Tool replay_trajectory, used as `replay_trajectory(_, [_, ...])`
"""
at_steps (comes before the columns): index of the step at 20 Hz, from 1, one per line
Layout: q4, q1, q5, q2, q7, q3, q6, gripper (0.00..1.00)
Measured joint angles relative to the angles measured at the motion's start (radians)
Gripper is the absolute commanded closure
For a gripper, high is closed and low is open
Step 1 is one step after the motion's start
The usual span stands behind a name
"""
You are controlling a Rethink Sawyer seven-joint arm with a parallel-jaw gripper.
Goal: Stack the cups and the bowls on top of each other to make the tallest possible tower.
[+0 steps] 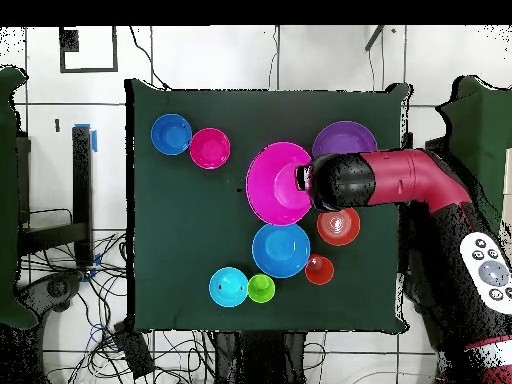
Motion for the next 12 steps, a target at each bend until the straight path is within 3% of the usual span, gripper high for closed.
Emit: replay_trajectory(12, [0.000,-0.004,-0.007,0.000,0.000,0.005,0.000,1.00])
